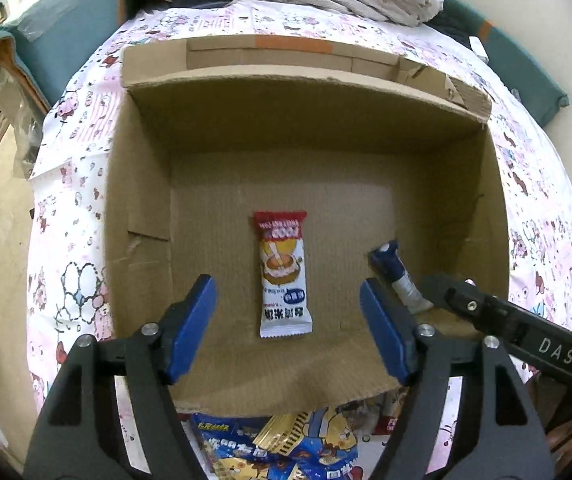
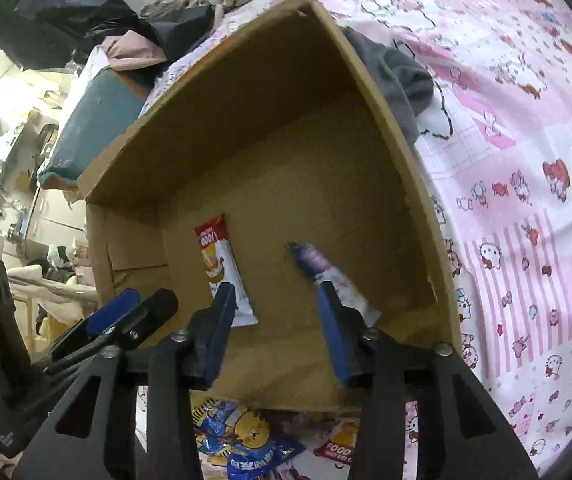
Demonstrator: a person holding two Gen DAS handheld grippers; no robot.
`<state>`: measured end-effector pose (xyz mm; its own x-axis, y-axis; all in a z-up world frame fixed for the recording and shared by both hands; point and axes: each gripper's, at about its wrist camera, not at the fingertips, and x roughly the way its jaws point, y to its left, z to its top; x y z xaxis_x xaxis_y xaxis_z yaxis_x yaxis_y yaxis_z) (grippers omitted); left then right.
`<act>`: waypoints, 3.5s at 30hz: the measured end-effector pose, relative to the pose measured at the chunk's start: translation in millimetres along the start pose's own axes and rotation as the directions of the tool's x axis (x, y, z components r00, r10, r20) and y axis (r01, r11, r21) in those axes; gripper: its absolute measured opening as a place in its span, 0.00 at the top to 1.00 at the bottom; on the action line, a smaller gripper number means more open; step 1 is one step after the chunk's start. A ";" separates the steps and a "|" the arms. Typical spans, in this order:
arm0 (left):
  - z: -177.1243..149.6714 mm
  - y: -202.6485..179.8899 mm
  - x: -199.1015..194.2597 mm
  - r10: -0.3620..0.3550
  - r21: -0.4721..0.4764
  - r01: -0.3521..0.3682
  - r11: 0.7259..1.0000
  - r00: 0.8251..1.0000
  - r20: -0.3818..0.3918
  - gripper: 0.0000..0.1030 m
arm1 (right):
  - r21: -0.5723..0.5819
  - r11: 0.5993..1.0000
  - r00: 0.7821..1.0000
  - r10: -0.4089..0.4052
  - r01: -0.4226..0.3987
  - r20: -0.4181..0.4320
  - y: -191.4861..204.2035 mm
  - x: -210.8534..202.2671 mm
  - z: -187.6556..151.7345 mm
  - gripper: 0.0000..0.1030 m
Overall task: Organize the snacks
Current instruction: 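Lower both held snacks into the box and open both tools, then grasp the red-topped rice cake with the left tool while the right tool grasps another FOOD packet, then place both rice cake packets into the box and open both tools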
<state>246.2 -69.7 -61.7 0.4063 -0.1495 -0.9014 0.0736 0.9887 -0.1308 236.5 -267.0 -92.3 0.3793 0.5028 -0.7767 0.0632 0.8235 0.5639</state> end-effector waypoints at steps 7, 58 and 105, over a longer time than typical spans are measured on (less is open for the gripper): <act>-4.2 18.1 -24.0 0.017 -0.028 -0.016 0.999 1.000 0.018 0.31 | 0.011 0.999 0.998 0.031 -0.031 0.045 2.9 -16.4 3.0 0.53; -130.1 109.6 30.4 0.123 -0.150 -0.173 0.973 0.947 -0.296 0.76 | -0.118 0.917 0.894 -0.398 0.381 -0.204 -28.7 32.0 -86.9 0.69; -13.7 41.1 -43.5 -0.028 -0.005 0.029 1.000 0.988 0.151 0.76 | -0.189 0.981 0.987 0.058 -0.030 0.148 32.0 -37.1 -10.2 0.69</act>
<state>219.1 -22.4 -33.6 0.5370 -0.1772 -0.8248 0.0810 0.9840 -0.1587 215.1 -256.6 -48.3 0.5150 0.5055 -0.6923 -0.1241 0.8431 0.5232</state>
